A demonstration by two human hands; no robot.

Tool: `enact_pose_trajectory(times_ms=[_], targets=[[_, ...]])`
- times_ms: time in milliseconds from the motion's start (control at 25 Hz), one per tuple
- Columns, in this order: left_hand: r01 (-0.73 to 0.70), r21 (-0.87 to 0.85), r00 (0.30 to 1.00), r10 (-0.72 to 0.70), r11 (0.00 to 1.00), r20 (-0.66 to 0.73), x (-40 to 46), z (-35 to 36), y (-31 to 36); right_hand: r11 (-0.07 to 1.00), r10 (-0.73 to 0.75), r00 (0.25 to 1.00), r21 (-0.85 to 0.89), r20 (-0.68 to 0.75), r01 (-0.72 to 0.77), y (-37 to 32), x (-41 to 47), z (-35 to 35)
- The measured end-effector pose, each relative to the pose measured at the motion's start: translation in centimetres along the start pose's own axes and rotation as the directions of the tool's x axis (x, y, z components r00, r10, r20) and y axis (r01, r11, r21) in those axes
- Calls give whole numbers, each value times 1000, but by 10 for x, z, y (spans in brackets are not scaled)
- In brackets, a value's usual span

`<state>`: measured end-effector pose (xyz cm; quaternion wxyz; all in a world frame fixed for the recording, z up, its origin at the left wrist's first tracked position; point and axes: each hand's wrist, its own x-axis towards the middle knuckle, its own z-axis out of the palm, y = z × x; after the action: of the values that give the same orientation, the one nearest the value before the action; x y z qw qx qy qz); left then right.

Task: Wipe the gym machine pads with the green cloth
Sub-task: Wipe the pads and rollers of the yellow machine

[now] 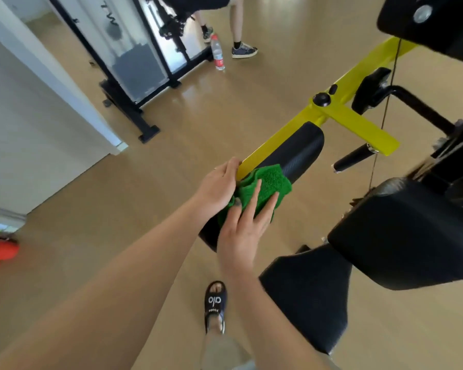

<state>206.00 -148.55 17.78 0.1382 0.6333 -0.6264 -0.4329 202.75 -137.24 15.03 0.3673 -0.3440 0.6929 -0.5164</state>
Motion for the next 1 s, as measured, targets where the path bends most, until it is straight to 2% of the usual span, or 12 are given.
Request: enact_pose_trajectory(times_ms=[80,200,320,400,520,680,800,880,1000], targets=[[-20,-35,999,21,999,30,15,1,-16,995,-11,989,-97,-146,-3,1,19,21],[-104,3,992,104,995,72,34,-2,-32,994,11,954,-103,-301,-44,4,79,12],[-139,101,981,124,985,148,45,-1,-38,981,39,926,-161,-376,-107,-4,147,-19],[-152,164,972,117,975,203,53,1,-40,971,60,920,-191,-387,-143,-14,174,-31],[-178,218,971,135,960,197,56,5,-38,968,80,911,-186,-405,-168,-23,169,-30],[-203,183,965,166,962,201,58,2,-41,974,-16,936,-217,-352,-64,-10,57,24],[-229,105,953,200,968,229,58,-1,-39,946,-30,954,-317,-299,-70,-9,-2,55],[-215,65,953,195,974,232,55,-3,-40,919,-35,952,-384,-303,-89,-8,23,42],[-201,115,963,174,973,207,54,-1,-41,887,-39,950,-448,-308,-109,-21,106,1]])
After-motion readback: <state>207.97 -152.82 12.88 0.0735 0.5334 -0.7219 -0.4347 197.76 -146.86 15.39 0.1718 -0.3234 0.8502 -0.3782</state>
